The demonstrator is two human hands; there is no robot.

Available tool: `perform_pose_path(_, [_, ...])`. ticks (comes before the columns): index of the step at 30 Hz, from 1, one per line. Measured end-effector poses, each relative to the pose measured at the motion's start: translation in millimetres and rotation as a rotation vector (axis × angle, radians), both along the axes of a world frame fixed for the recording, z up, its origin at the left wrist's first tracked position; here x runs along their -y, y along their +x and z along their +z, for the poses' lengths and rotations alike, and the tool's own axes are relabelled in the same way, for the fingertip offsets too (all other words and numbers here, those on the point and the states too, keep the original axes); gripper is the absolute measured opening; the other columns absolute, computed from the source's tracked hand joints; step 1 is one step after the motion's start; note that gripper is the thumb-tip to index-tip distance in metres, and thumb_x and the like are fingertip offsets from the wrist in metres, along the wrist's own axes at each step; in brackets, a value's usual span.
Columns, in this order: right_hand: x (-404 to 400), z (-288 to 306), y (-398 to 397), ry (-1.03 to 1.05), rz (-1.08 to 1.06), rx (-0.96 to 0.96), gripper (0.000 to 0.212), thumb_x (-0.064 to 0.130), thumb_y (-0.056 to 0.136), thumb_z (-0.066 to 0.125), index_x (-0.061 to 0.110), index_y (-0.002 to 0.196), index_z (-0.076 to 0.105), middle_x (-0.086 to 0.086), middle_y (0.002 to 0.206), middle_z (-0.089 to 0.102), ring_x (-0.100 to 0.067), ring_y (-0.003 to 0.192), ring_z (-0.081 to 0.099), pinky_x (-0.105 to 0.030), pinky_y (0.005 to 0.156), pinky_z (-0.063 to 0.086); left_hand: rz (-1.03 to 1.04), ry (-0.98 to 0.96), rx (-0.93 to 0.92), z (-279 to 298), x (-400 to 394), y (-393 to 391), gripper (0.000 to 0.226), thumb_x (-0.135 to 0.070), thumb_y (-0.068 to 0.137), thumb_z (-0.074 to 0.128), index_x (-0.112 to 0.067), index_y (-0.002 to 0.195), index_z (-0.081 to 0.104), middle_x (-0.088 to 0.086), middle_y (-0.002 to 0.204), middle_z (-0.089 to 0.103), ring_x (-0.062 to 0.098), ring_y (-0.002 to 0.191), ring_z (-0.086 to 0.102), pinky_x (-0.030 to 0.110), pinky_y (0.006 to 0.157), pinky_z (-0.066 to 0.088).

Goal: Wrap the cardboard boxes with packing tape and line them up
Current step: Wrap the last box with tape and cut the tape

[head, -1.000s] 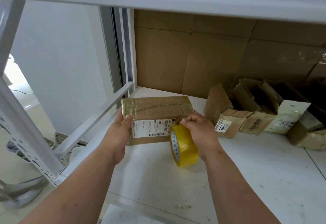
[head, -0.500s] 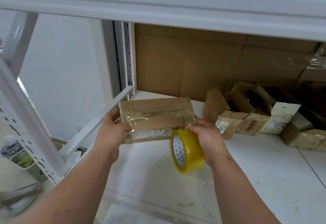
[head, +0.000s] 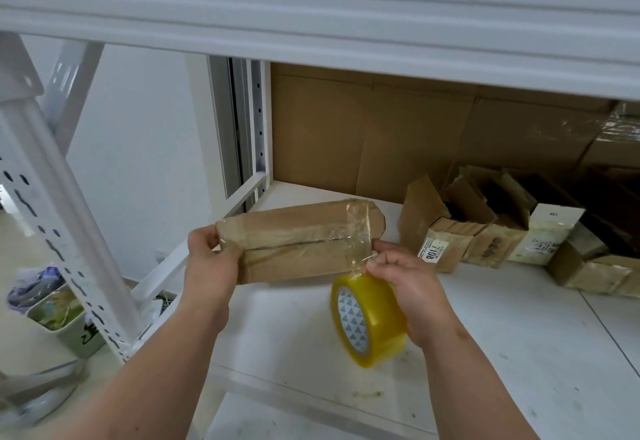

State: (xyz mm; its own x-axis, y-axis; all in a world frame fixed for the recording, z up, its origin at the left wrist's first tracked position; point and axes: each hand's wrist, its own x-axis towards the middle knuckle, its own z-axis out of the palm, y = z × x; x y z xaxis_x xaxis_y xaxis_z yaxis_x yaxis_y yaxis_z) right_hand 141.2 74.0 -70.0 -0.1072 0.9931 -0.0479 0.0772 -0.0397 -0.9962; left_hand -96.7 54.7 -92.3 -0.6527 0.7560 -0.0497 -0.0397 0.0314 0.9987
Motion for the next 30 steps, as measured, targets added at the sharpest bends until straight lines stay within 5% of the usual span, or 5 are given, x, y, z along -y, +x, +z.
perform_pose_path(6, [1.3,-11.0,10.1,-0.039,0.002,0.094,0.018,0.012,0.092,0.065,0.009,0.074,0.070,-0.002,0.091,0.066,-0.020,0.082,0.063,-0.037,0.075,0.053,0.051,-0.057,-0.078,-3.6,6.7,17.0,0.044,-0.044,0.097,0.054,-0.028,0.134,0.035,0.001,0.128,0.046,0.025,0.115,0.049,0.037,0.089,0.039])
perform_pose_path(16, [-5.8,-18.9,35.3,0.042,0.013,0.110,0.021,0.021,0.095,0.063,0.021,0.075,0.070,0.013,0.113,0.062,-0.013,0.105,0.059,-0.036,0.093,0.050,-0.027,-0.205,-0.225,-13.8,1.2,44.0,0.044,-0.039,0.104,0.043,-0.040,0.148,0.040,0.004,0.154,0.034,0.027,0.135,0.040,0.045,0.111,0.035])
perform_pose_path(21, [-5.5,-16.0,53.4,0.104,-0.011,0.131,0.019,0.023,0.096,0.062,0.024,0.077,0.066,0.006,0.119,0.050,-0.007,0.104,0.052,-0.020,0.083,0.041,0.161,-0.216,-0.757,9.9,1.8,83.6,0.044,-0.041,0.095,0.049,-0.027,0.136,0.055,0.008,0.149,0.040,0.034,0.137,0.031,0.055,0.110,0.028])
perform_pose_path(26, [-4.8,-17.8,64.5,0.088,0.005,0.120,0.022,0.023,0.097,0.060,0.024,0.076,0.068,-0.004,0.108,0.057,-0.017,0.095,0.057,-0.027,0.080,0.044,-0.411,-0.109,-0.906,28.4,3.5,143.1,0.039,-0.056,0.085,0.061,-0.039,0.121,0.062,-0.009,0.125,0.057,0.017,0.123,0.047,0.048,0.107,0.036])
perform_pose_path(30, [0.1,-18.9,73.2,0.090,0.030,0.108,0.024,0.020,0.096,0.061,0.024,0.075,0.072,-0.006,0.102,0.065,-0.015,0.090,0.061,-0.025,0.074,0.044,-0.597,-0.160,-0.791,24.0,1.9,169.7,0.011,-0.035,0.088,0.071,-0.032,0.099,0.069,-0.013,0.099,0.066,-0.002,0.087,0.058,0.005,0.068,0.042])
